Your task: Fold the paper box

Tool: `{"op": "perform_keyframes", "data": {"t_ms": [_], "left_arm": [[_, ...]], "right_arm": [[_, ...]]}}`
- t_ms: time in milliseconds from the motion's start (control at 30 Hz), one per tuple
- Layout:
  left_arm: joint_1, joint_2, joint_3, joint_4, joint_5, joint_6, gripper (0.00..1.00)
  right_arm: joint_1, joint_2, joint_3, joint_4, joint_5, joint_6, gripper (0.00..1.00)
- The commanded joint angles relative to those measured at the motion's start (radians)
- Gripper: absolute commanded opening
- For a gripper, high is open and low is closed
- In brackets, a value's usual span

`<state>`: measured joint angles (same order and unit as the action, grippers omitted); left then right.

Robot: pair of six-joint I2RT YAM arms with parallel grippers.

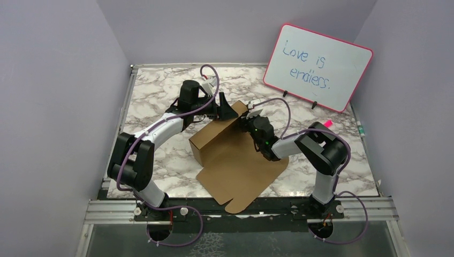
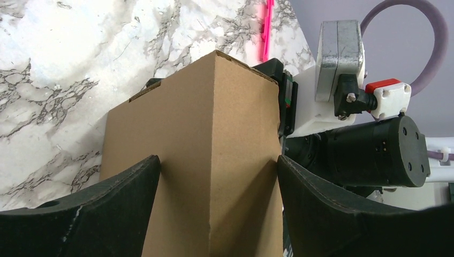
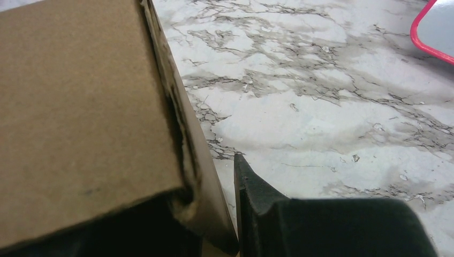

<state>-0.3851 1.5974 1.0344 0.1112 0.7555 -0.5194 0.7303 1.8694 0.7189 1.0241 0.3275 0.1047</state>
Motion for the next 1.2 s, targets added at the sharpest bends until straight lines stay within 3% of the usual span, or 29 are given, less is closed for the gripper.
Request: {"op": "perform_keyframes", "data": {"t_ms": [0, 200, 500, 833, 1167], "left_arm": [[-0.006, -0.026, -0.022, -0.02, 0.084, -0.022, 0.79], [-0.007, -0.03, -0.014, -0.06, 0.04, 0.004, 0.79], [-0.006, -0.046, 0.009, -0.153, -0.073, 0.064, 0.79], [-0.006, -0.041, 0.01, -0.162, -0.084, 0.067, 0.77], [-0.006, -0.025, 0.014, -0.162, -0.057, 0.065, 0.72]], "right_arm": [[-0.009, 0.028, 0.044, 0.02, 0.045, 0.016, 0.28], [-0.009, 0.005, 0.029, 0.042, -0.118, -0.011, 0.34], [-0.009, -0.071, -0.062, 0.039, -0.195, -0.035, 0.49], [-0.018, -0.118, -0.144, 0.147, -0.202, -0.071, 0.49], [-0.107, -0.106, -0.116, 0.166, -0.431, -0.062, 0.42]]}}
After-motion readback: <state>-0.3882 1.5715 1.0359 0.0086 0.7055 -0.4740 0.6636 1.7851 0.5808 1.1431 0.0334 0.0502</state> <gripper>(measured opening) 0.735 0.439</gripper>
